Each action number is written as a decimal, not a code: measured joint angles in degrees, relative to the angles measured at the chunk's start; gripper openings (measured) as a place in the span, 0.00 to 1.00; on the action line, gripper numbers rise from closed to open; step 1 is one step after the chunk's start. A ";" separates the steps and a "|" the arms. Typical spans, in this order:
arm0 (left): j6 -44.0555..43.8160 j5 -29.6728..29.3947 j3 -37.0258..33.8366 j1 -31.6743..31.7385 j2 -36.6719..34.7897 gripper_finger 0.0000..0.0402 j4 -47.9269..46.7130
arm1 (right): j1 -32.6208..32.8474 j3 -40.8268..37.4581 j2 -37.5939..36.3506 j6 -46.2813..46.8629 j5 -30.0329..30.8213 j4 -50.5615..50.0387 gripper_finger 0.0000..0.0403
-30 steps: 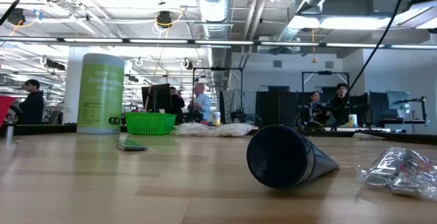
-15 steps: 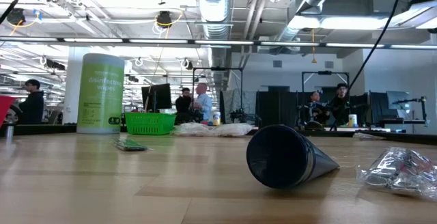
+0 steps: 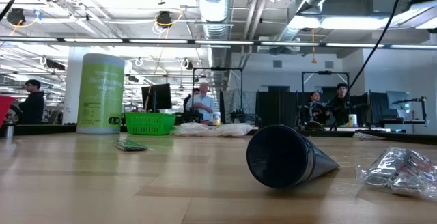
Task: Pick & Place Travel size toiletries
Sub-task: Put the shave cream into the black bin
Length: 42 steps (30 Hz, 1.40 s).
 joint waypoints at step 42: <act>2.84 1.49 -0.04 0.96 -3.10 0.26 -1.18 | -6.23 -0.02 5.14 -5.81 -7.10 6.79 0.63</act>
